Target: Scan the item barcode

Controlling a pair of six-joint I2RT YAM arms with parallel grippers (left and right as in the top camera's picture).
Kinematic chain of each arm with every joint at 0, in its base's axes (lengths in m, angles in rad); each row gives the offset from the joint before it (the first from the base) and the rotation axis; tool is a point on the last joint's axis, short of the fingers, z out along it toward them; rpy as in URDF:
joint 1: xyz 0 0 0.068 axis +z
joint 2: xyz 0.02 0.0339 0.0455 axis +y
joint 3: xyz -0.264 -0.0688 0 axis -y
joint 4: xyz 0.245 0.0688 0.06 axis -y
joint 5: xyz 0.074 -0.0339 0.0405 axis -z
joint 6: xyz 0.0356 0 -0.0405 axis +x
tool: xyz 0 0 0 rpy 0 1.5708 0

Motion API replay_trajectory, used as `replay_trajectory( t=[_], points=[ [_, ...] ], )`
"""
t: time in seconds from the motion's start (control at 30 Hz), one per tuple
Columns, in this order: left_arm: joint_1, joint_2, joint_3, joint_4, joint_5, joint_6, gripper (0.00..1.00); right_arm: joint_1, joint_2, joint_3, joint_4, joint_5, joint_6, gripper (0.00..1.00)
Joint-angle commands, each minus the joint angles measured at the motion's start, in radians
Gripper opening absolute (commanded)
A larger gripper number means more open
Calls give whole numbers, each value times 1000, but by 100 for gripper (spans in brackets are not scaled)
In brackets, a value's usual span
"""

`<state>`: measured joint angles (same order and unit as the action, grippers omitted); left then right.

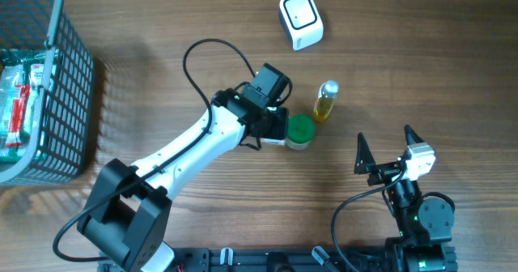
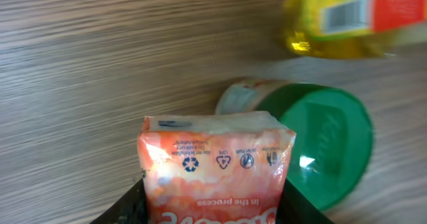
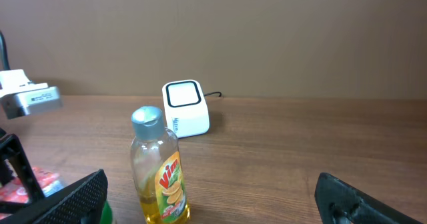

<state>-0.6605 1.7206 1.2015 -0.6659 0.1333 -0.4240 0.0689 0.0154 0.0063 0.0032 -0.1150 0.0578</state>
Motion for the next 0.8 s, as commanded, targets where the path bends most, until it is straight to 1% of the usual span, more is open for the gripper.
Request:
replay_trajectory(
  t=[0.0, 0.07, 0.2, 0.33, 0.4, 0.77],
  points=[
    [-11, 6, -5, 8, 51, 0, 40, -5, -5, -1, 3, 2, -3, 100],
    [-8, 6, -5, 1, 24, 1, 40, -5, -5, -1, 3, 2, -3, 100],
    [0, 6, -5, -35, -90, -3, 39, -5, -5, -1, 3, 2, -3, 100],
    [0, 17, -5, -61, -155, -6, 36, -5, -5, -1, 3, 2, -3, 100],
    [0, 32, -8, -65, -180, -27, 36, -5, -5, -1, 3, 2, -3, 100],
    [0, 114, -40, -16, -184, -56, 41, -5, -5, -1, 3, 2, -3, 100]
  ],
)
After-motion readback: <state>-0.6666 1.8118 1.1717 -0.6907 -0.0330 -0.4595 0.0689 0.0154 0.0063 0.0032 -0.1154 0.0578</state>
